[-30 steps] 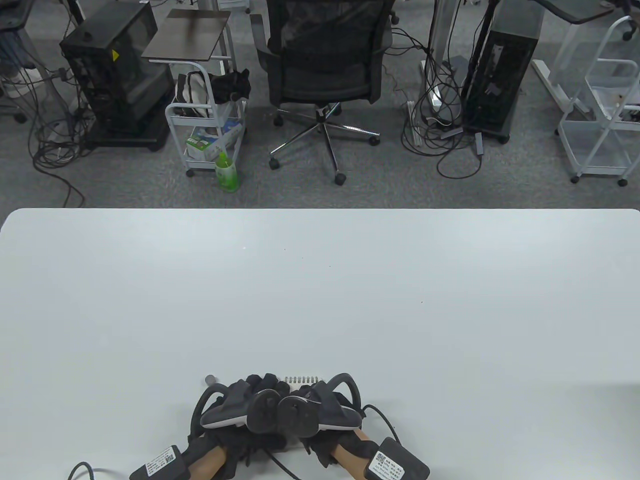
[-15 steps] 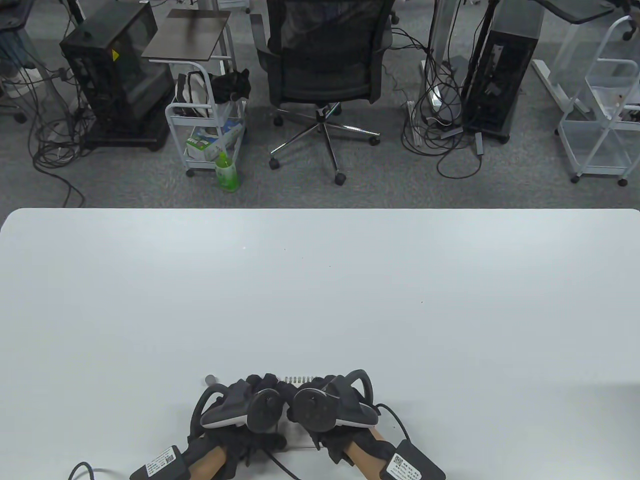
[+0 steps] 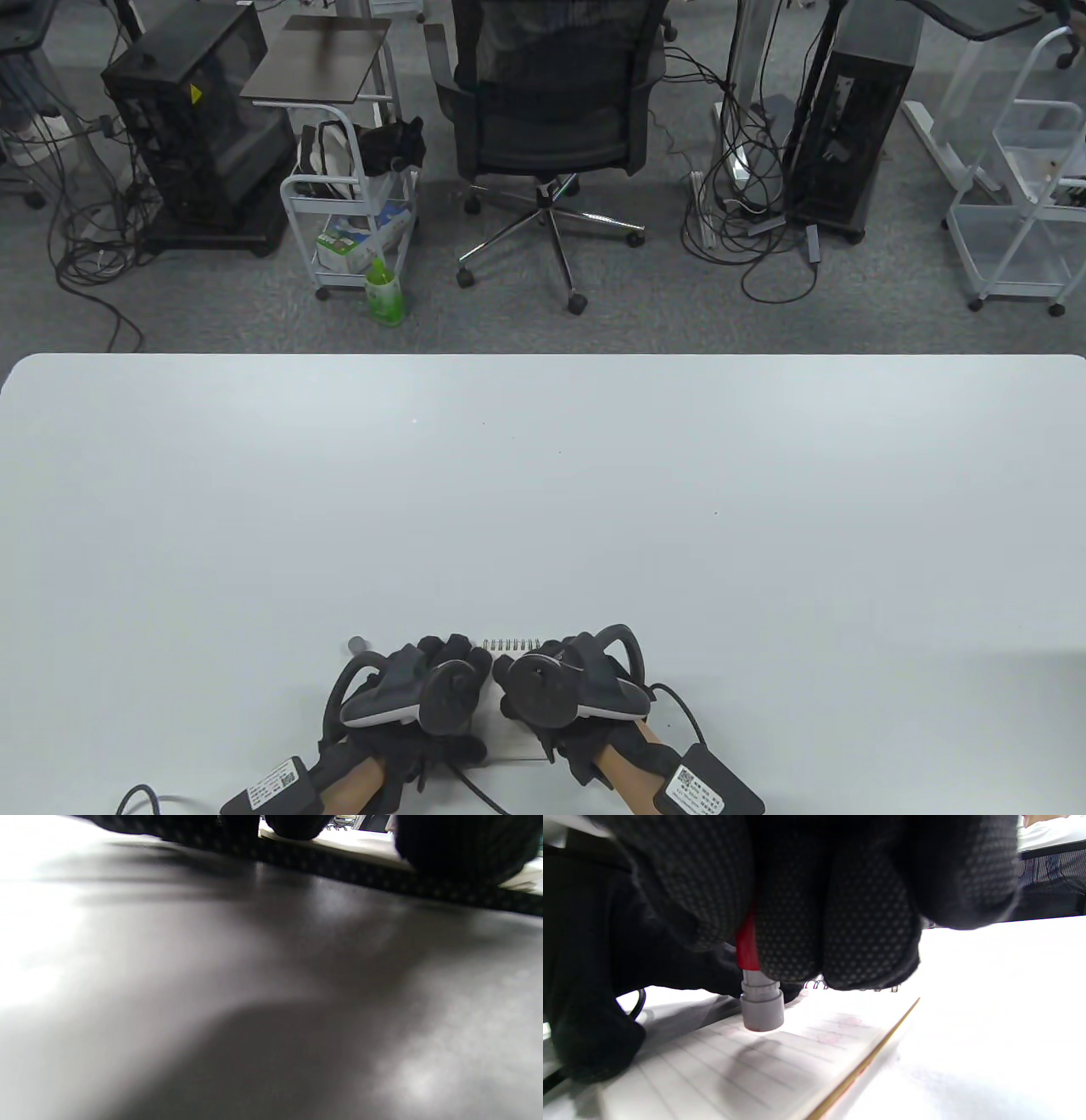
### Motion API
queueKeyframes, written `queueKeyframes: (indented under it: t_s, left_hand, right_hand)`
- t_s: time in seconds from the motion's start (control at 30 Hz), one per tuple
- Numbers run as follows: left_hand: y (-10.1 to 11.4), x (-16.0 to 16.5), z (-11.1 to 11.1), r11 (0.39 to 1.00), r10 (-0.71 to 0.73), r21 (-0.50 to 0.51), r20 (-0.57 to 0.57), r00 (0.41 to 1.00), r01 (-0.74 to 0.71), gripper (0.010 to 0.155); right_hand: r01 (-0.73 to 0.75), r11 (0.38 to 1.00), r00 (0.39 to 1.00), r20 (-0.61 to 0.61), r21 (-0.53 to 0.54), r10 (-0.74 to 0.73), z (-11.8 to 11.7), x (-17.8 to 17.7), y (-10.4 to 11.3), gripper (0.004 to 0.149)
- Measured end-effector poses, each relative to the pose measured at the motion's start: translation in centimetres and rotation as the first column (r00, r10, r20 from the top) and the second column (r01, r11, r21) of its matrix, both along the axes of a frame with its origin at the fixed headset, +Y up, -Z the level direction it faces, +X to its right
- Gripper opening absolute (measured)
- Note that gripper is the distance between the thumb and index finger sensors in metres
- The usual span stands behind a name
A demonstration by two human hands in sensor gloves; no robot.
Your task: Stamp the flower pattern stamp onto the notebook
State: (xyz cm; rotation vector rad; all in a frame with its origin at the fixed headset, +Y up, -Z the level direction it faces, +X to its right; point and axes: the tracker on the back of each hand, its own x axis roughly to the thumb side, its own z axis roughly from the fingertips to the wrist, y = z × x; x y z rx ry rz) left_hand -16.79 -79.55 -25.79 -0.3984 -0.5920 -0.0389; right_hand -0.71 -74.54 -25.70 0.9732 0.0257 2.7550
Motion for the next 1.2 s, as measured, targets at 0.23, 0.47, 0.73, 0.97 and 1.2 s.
queueKeyframes:
  t_s: [0.23,0.47,0.73,0.97,1.2]
  left_hand:
    - [0.0,0.0,0.0,1.0,0.001,0.0,0.0,1.0,-0.001,0.096]
    - [0.0,0.0,0.0,1.0,0.001,0.0,0.0,1.0,-0.001,0.096]
    - [0.0,0.0,0.0,1.0,0.001,0.0,0.0,1.0,-0.001,0.096]
    - [0.0,0.0,0.0,1.0,0.001,0.0,0.0,1.0,-0.001,0.096]
    - [0.0,0.0,0.0,1.0,0.0,0.0,0.003,1.0,0.0,0.096]
  right_hand:
    - [-0.006,1.0,1.0,0.0,-0.009,0.006,0.0,-0.1,-0.1,0.048]
    - [-0.016,1.0,1.0,-0.005,-0.017,0.016,0.0,-0.3,-0.2,0.047]
    - [-0.018,1.0,1.0,0.005,-0.002,0.018,0.1,-0.4,-0.2,0.047]
    - [-0.026,1.0,1.0,0.0,-0.007,0.026,0.2,-0.9,-0.4,0.045]
    - [-0.046,0.999,0.999,-0.002,-0.01,0.046,0.4,-1.2,-0.5,0.045]
